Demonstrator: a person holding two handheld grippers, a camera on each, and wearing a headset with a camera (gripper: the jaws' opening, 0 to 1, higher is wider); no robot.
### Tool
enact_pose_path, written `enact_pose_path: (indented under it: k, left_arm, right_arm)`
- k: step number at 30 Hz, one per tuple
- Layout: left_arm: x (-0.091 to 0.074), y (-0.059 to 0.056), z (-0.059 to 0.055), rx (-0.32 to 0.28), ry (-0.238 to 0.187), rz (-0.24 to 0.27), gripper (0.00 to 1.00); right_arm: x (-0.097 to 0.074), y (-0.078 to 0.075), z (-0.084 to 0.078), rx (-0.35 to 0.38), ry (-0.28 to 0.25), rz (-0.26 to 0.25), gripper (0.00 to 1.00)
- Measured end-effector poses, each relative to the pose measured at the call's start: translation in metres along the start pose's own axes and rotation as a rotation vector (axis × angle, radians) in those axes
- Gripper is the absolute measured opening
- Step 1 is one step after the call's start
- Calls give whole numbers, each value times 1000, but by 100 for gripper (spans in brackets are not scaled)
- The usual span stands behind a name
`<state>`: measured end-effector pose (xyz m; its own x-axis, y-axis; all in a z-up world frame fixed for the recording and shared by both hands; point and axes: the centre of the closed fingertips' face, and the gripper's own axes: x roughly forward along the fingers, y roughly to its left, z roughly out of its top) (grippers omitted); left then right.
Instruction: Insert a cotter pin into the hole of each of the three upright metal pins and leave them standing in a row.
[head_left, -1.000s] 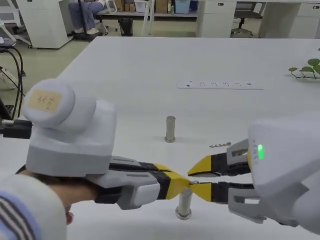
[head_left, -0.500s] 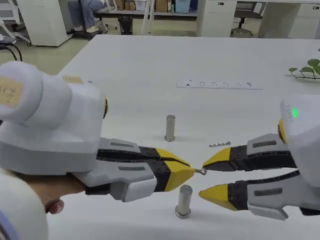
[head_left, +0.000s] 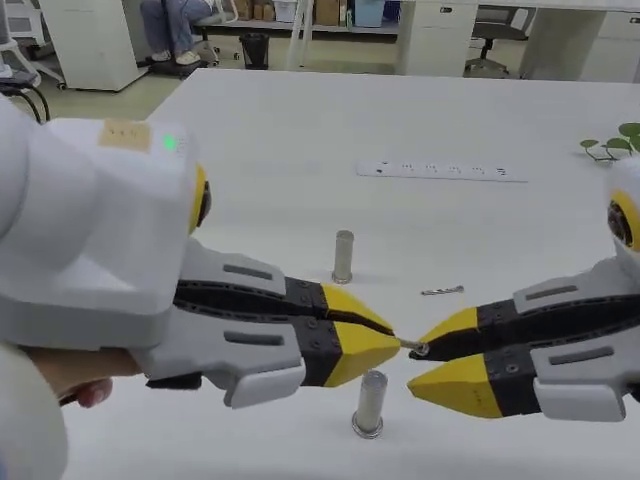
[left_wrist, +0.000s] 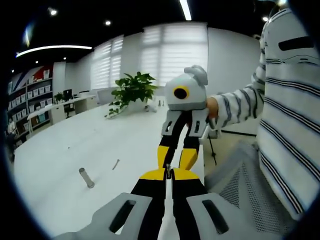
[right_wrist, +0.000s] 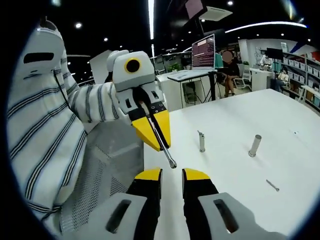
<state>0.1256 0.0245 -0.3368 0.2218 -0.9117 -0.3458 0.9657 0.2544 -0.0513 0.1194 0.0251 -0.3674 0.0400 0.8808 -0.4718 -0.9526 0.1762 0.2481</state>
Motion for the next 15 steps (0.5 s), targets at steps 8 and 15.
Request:
enact_pose_path:
  k: [8, 15]
  left_arm:
    - [4, -6, -5, 4, -1, -34, 0]
    - [6, -11, -14, 6, 19, -55, 0]
  right_arm:
    - [5, 4, -8, -3, 18, 23, 4]
    - [5, 6, -11, -7, 35, 28, 0]
